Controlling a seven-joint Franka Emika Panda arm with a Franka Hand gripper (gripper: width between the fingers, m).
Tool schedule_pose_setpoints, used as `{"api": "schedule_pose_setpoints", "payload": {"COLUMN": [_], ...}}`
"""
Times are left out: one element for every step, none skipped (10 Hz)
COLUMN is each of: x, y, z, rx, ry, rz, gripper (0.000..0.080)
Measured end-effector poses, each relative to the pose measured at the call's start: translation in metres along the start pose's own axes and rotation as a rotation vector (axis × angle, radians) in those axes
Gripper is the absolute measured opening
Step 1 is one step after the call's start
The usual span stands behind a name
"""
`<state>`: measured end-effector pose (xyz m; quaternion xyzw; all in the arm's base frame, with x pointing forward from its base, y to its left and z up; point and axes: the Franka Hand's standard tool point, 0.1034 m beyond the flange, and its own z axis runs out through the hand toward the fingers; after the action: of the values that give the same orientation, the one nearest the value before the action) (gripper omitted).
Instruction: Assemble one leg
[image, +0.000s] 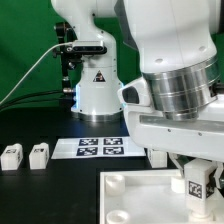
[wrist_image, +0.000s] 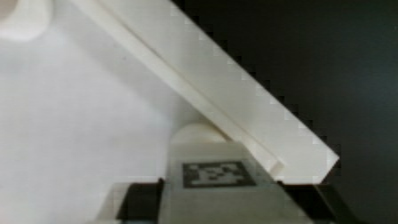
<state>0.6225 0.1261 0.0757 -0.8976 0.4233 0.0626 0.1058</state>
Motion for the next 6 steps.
{"api": "schedule_pose_setpoints", "payload": {"x": [-0.0009, 0.0003, 0.0047, 0.005, 0.0074, 0.006], "y": [0.0003, -0.0009, 0.0002, 0.0012, 0.0005, -0.0001], "z": [0.0012, 0.0019, 0.0038, 0.005, 0.0052, 0.0057], "rx": [0.003, 0.026, 0.084, 0.11, 0.144, 0.142], "ry": [-0.005, -0.005, 0.003, 0.001, 0.001, 0.0], "rz": [0.067, 0.177, 0.347, 0.476, 0.557, 0.551], "gripper": [0.03, 0.0299, 0.0298, 0.0296, 0.0296, 0.0296]}}
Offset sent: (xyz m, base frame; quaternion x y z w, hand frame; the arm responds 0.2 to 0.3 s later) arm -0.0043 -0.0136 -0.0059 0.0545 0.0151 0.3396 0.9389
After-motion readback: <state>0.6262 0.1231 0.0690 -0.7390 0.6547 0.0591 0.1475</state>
